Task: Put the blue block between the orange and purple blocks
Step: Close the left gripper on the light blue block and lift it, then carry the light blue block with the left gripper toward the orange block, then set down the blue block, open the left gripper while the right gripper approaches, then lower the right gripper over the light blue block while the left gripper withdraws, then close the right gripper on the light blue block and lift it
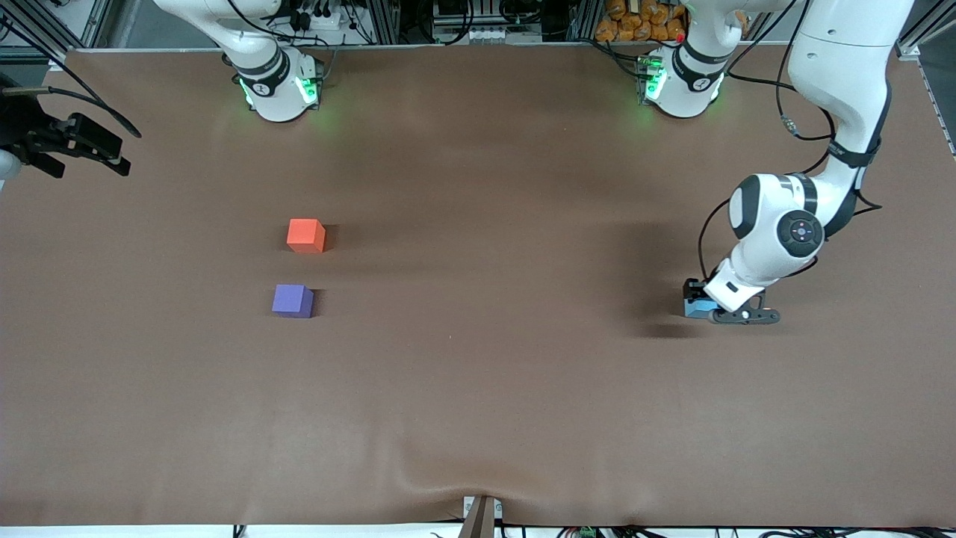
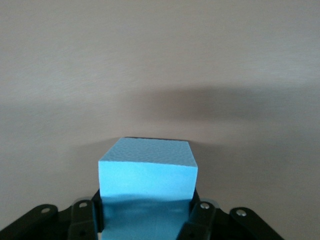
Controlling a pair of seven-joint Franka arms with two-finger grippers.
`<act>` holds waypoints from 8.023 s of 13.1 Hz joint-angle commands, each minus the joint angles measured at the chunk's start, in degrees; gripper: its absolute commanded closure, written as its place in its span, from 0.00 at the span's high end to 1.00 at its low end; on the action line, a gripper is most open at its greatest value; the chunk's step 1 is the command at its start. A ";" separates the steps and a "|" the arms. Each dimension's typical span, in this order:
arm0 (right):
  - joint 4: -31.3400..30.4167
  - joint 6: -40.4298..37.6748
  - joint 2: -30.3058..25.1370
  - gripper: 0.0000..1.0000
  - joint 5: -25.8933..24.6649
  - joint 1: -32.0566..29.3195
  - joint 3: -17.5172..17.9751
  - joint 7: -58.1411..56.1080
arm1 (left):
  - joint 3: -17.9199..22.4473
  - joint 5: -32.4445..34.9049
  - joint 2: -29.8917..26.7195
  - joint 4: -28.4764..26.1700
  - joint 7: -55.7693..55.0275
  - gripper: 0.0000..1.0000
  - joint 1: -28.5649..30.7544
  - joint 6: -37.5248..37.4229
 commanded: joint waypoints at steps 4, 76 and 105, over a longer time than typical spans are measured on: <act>1.10 -0.52 0.43 1.00 -0.31 -0.38 0.08 -0.45 | -12.76 -1.04 -1.27 11.13 -11.70 0.19 -1.49 -10.67; -12.32 38.90 29.61 1.00 -5.50 21.94 14.23 28.82 | 4.97 -0.16 -24.99 29.36 3.55 1.00 4.57 -46.82; -10.24 42.73 38.93 0.40 -12.71 24.67 14.14 41.65 | 1.89 -0.86 -24.82 32.70 3.28 1.00 4.57 -50.77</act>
